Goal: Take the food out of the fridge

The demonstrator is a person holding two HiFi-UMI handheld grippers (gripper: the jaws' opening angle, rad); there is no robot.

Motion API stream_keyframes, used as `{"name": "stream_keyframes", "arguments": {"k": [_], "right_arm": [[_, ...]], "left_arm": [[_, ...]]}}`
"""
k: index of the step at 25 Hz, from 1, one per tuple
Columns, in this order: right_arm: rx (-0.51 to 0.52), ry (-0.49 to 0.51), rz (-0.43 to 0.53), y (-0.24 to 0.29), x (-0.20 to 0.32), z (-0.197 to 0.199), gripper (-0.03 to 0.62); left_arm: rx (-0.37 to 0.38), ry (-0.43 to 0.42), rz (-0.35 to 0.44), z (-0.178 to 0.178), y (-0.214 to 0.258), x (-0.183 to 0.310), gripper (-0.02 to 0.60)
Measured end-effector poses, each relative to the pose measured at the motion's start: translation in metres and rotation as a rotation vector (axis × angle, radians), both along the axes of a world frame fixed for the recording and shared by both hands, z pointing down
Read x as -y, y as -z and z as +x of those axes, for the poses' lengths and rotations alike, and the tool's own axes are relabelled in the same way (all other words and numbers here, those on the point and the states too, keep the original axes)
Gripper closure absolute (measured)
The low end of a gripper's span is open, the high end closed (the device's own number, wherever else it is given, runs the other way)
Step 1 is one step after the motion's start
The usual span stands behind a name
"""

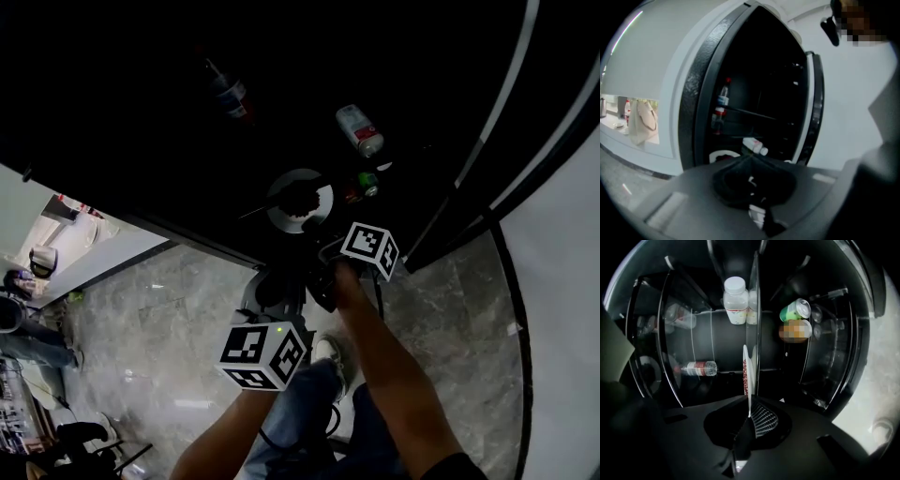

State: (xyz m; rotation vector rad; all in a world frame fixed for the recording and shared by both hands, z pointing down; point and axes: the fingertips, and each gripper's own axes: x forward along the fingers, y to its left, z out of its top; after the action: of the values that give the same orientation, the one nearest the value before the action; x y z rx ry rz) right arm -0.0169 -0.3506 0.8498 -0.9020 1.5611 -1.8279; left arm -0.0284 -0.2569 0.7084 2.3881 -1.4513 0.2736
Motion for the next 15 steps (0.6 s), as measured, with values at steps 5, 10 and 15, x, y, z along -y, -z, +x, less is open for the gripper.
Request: {"name": "stream_keyframes", "arguments": {"k": [5,10,15], "right_arm": [[0.0,-0.004,0.052,0.005,-0.008,0.006,0.585],[-0.012,0.005,0.069,0.018,-0.023,0.012,0.585],[-0.023,0.01,0.052,0.038,-0.064,0.027,0.585]], "left_arm": [[-0.003,0.007,0.001,-0.002,0.003,-0.003,0.58],[-0.005,0.012,-0.01,-0.002,0.011,-0.009,0.58],[-0.015,0.032,-0.042,0.004,0.029,-0.031,0.58]]}}
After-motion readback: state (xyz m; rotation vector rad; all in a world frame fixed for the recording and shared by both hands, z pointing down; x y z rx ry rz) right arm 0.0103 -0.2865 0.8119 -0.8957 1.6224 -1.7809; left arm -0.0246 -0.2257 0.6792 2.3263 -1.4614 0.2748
